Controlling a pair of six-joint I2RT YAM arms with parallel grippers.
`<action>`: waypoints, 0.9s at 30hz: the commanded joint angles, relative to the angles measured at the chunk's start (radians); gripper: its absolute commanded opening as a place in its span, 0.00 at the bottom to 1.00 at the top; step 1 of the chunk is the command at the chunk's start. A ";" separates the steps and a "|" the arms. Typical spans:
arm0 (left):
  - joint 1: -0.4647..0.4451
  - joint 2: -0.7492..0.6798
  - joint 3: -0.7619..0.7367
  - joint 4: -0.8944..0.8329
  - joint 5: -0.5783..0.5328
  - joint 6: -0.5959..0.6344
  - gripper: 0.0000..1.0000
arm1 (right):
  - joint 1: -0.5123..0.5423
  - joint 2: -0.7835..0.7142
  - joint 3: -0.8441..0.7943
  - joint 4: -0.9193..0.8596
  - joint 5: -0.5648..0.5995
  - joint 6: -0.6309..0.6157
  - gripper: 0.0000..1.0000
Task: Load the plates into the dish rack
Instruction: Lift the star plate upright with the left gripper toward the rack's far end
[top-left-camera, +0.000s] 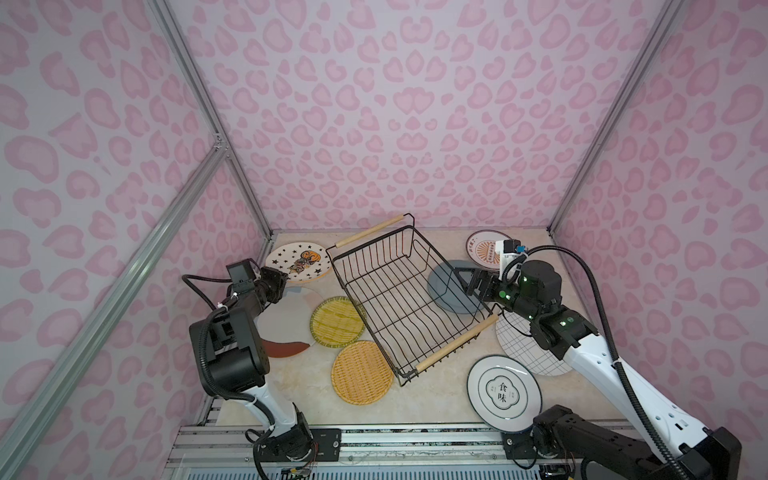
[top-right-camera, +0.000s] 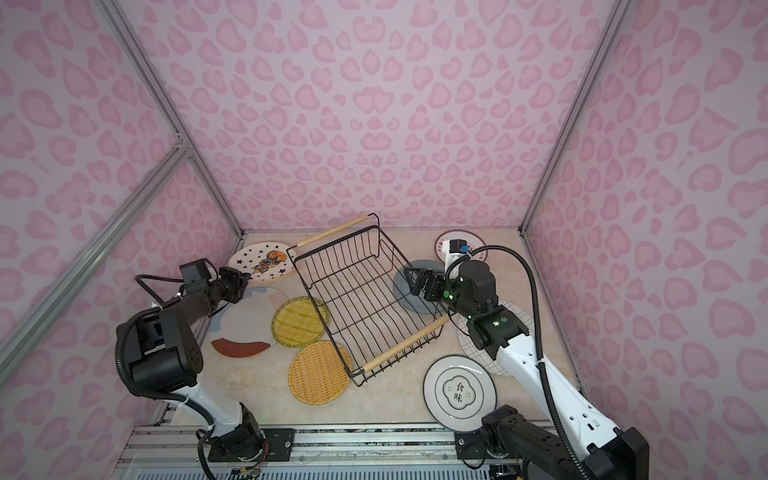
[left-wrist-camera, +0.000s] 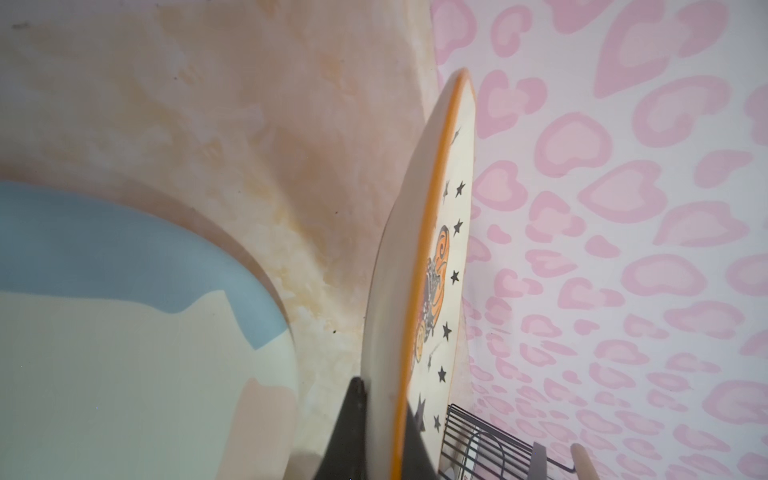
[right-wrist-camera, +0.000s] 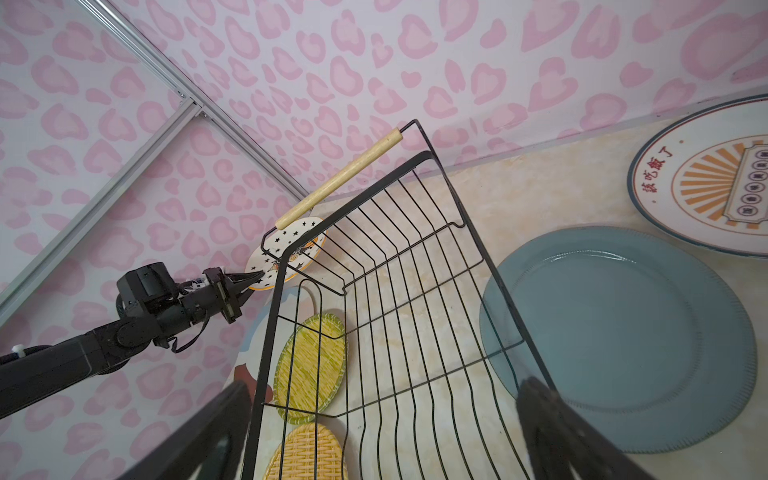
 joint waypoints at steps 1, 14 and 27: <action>0.002 -0.086 -0.005 0.033 -0.040 -0.012 0.04 | 0.001 0.009 0.009 -0.013 -0.002 -0.020 1.00; 0.009 -0.284 0.190 -0.214 -0.245 0.092 0.04 | 0.000 0.034 0.031 -0.024 0.006 -0.041 1.00; 0.007 -0.315 0.207 -0.122 -0.105 0.065 0.04 | 0.001 0.071 0.045 -0.018 -0.019 -0.040 1.00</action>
